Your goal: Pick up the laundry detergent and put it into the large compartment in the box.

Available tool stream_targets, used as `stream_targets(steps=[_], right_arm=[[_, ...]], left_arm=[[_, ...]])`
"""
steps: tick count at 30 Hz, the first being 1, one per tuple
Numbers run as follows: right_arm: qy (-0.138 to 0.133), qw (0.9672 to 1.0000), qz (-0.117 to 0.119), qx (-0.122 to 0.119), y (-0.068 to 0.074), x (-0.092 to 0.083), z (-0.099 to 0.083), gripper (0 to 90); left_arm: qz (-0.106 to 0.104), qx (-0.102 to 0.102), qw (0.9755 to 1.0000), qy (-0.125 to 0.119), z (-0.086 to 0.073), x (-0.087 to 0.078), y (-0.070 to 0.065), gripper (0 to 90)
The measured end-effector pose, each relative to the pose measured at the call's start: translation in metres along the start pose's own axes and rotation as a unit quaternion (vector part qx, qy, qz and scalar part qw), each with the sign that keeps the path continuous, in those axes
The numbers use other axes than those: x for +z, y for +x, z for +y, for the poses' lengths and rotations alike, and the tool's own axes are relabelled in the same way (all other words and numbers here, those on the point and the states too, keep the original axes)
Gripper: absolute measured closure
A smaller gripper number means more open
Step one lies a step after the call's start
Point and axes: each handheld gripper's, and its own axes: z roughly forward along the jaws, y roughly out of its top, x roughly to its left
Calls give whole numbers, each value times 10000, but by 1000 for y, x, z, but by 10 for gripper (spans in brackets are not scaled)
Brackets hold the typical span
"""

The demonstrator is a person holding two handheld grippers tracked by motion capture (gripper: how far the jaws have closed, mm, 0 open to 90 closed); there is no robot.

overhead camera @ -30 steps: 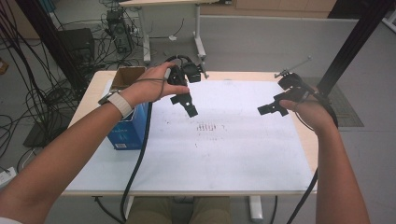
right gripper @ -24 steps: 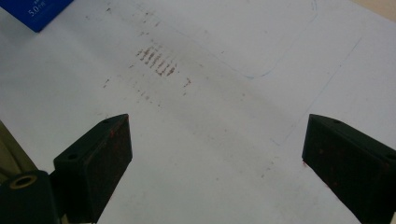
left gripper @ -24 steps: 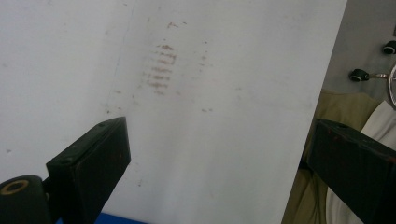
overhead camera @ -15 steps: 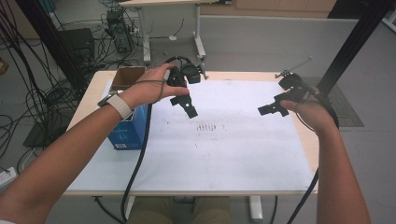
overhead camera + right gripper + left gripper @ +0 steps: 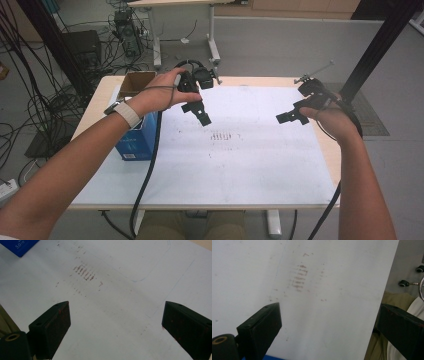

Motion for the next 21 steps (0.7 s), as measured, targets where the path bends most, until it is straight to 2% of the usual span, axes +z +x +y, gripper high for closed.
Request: stream_targets(steps=[21], right_arm=[[-6,10000,-14,32,0,0,-4,82]], left_arm=[[5,-11,10000,-39,-2,3,0,63]])
